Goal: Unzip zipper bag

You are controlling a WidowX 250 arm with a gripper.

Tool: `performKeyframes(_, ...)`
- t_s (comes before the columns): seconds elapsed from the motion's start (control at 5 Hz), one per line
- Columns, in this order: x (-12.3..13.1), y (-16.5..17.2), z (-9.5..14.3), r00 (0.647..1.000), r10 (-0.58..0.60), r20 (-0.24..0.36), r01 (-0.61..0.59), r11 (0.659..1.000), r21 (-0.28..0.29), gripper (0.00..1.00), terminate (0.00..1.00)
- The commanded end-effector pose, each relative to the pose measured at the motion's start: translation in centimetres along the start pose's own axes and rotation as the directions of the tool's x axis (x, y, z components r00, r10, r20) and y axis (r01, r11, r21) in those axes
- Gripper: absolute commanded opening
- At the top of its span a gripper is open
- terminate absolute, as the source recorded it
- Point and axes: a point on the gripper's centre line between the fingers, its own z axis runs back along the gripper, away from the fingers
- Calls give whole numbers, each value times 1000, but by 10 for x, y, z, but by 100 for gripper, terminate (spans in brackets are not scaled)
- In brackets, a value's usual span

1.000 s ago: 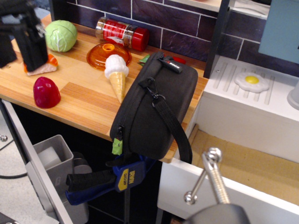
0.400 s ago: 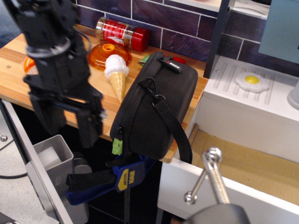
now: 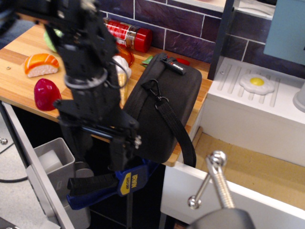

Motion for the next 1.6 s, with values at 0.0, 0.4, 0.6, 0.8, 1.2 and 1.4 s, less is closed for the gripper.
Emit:
performKeyframes(0.0, 14, -9, -5, 999, 8, 34, -8, 1000, 17, 100, 0)
performKeyframes(0.4, 23, -11, -1, 997, 1, 77, -3, 1000, 18, 100, 0)
performKeyframes(0.6, 29, -13, 3, 997, 12, 83, -13, 1000, 14, 100, 0)
performKeyframes(0.8, 33, -13, 3, 997, 17, 79, -17, 1000, 10, 100, 0)
performKeyframes(1.2, 32, -13, 7, 996, 28, 89, -28, 1000, -5, 0, 0)
performKeyframes(1.4, 38, -15, 23, 993, 41, 114, -37, 999, -33, 0, 0)
